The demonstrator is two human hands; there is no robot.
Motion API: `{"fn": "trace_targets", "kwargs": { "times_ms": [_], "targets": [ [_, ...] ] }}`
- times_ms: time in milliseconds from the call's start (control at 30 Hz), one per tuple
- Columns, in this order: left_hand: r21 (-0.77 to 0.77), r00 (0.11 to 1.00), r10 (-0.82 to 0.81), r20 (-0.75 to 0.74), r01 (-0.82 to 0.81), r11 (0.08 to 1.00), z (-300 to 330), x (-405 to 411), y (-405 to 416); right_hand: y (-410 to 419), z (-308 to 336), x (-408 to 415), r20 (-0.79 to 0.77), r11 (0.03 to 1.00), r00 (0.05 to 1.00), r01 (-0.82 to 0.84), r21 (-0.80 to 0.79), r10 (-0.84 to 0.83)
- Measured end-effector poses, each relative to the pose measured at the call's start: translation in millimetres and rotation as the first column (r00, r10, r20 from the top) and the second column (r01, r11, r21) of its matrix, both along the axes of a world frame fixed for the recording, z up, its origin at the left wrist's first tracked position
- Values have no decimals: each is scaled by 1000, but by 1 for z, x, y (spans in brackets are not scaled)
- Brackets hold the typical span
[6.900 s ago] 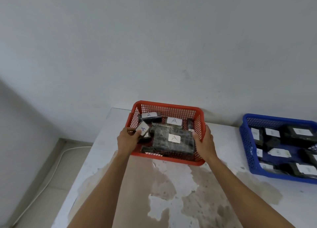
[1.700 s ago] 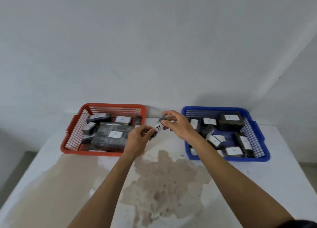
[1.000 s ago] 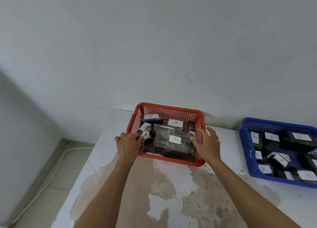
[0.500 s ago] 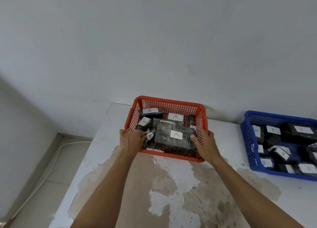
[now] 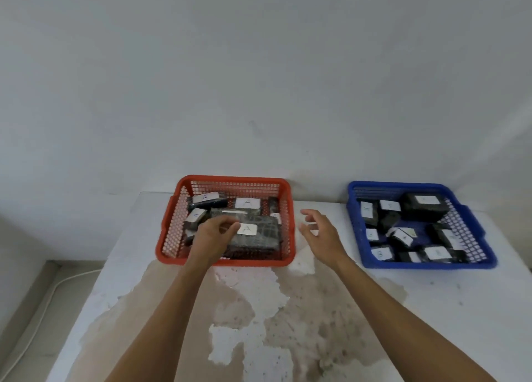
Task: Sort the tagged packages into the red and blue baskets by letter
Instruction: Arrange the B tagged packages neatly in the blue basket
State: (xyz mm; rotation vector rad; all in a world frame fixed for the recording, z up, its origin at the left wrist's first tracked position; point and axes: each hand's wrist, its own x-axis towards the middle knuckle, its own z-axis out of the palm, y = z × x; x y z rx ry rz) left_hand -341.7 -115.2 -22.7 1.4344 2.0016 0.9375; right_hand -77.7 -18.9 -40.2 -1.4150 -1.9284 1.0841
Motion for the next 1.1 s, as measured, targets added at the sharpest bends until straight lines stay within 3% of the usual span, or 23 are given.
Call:
{"fn": "trace_targets", "kwargs": {
  "times_ms": [233,367,700,833,1100],
  "targets": [
    [-17,957,-290,22,290,957,6,153,53,-2,7,100,38,994,993,107,13,-107],
    [1,934,-352,66,353,936,4,229,76,9,4,168,72,987,986,149,53,-153],
    [74,982,-184,-52,188,979,-21,322,132,73,-19,291,96,992,991,90,83,-98],
    [22,990,-139,-27,140,990,-33,331,148,106,-23,304,91,999,995,42,26,-44],
    [-40,990,-110,-85,107,993,-55,336,171,161,-41,293,287,992,950,-113,-61,126]
  ]
}}
